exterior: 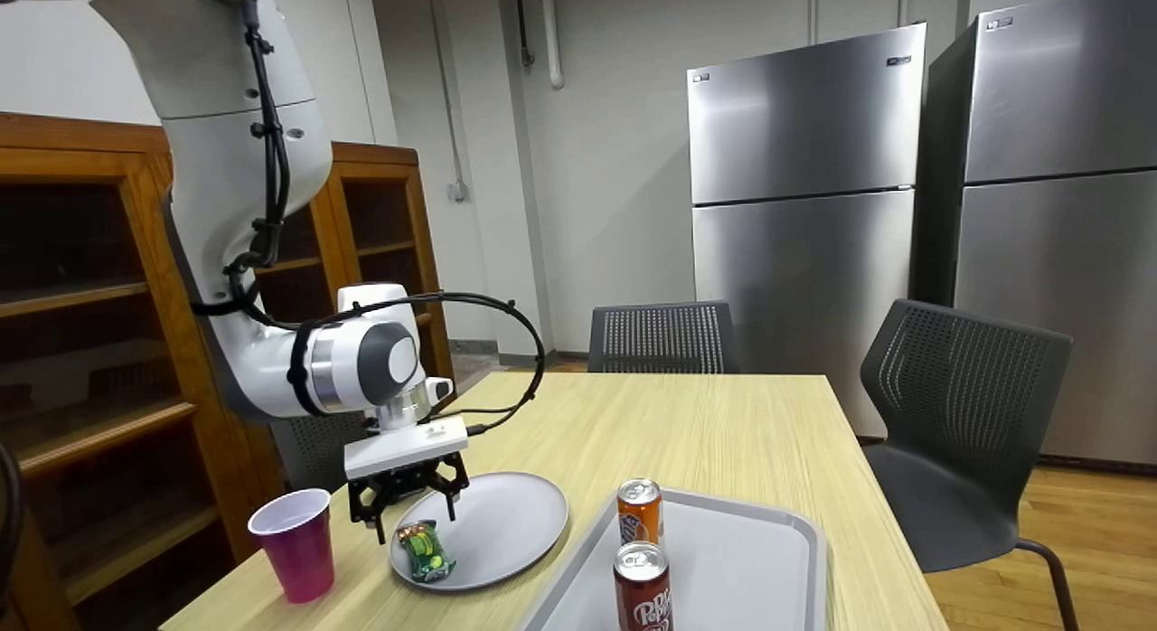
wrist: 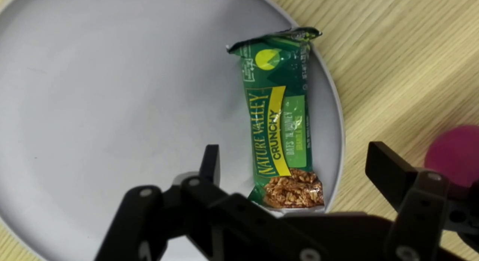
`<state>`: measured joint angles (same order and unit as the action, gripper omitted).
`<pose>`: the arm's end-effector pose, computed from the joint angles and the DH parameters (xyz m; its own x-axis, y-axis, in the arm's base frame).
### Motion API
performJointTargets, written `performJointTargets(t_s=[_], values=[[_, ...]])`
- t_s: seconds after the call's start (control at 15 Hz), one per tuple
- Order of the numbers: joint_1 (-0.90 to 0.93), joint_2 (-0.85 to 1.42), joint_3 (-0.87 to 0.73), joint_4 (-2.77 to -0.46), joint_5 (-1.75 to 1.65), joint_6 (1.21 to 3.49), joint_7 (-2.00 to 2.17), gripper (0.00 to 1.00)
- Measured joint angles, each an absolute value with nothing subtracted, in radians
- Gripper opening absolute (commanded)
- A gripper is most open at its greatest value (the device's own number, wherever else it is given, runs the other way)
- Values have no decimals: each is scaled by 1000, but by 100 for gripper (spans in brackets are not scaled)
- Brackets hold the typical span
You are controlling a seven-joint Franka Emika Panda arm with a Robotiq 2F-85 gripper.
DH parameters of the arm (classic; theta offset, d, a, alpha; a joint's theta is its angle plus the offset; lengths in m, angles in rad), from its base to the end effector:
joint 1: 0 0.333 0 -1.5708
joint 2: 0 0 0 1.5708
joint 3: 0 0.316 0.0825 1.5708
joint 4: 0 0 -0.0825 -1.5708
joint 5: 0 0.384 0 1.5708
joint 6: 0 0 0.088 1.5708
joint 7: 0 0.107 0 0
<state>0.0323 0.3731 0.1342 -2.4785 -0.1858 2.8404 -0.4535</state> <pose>0.4587 0.0918 0.1467 0.7048 0.7094 -0.0062 0.7094 -0.7048 0.0029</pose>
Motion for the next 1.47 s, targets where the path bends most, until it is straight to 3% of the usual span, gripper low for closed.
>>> performJointTargets(t_s=[1.4,1.47], values=[[-37,429,156,-2478,-197,2901,-454,100],[-40,430,158,-2478,-197,2901,-454,75]])
